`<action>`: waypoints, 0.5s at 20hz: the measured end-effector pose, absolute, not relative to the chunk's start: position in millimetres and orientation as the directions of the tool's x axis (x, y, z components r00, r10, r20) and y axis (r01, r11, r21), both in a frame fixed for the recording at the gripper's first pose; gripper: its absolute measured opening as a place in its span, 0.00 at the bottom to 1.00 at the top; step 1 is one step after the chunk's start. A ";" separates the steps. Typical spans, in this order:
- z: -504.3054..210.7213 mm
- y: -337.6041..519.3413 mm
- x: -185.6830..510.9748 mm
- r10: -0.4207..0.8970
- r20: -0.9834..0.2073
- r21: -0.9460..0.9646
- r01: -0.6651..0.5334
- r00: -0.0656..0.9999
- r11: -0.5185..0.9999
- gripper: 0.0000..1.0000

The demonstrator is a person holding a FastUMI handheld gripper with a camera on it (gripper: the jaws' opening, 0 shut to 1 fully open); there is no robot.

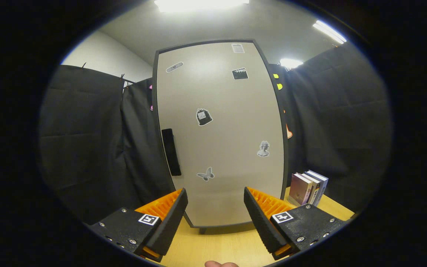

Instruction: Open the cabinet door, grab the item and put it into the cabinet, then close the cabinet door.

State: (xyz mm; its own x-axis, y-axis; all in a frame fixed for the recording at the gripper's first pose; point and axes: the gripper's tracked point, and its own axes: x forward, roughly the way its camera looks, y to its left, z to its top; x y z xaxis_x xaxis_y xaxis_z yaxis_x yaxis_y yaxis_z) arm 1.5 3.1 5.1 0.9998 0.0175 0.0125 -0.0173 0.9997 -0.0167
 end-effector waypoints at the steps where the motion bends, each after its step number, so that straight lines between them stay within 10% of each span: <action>1: 3.5 3.8 3.3 0.021 0.008 -0.020 -0.021 1.000 1.000 0.94; 10: 19.6 17.0 24.1 0.036 0.019 -0.032 -0.035 0.999 0.999 0.95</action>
State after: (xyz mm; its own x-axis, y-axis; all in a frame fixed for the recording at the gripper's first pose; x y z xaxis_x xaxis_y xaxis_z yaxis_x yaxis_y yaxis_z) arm 24.1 17.0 19.6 0.9992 0.0356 0.0186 -0.0350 0.9989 -0.0325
